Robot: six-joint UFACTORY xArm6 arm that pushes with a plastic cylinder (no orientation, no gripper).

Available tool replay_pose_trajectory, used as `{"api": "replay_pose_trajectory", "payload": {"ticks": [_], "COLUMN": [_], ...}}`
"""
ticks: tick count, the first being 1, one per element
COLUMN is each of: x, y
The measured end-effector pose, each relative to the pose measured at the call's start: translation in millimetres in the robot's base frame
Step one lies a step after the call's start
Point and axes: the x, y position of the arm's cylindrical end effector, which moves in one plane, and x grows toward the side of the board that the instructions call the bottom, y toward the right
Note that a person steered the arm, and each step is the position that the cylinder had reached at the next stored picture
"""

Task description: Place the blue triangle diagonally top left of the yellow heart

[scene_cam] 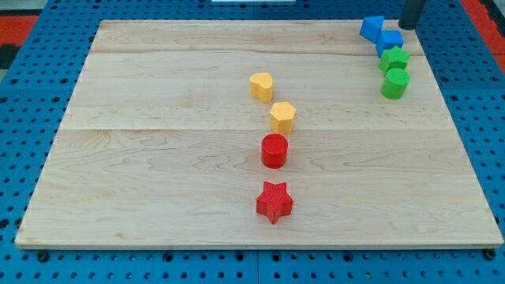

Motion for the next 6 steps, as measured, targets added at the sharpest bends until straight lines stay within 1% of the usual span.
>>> {"api": "replay_pose_trajectory", "payload": {"ticks": [1, 2, 3, 4, 5, 6], "x": [9, 52, 58, 95, 102, 100], "y": [-70, -104, -158, -253, -303, -386]}}
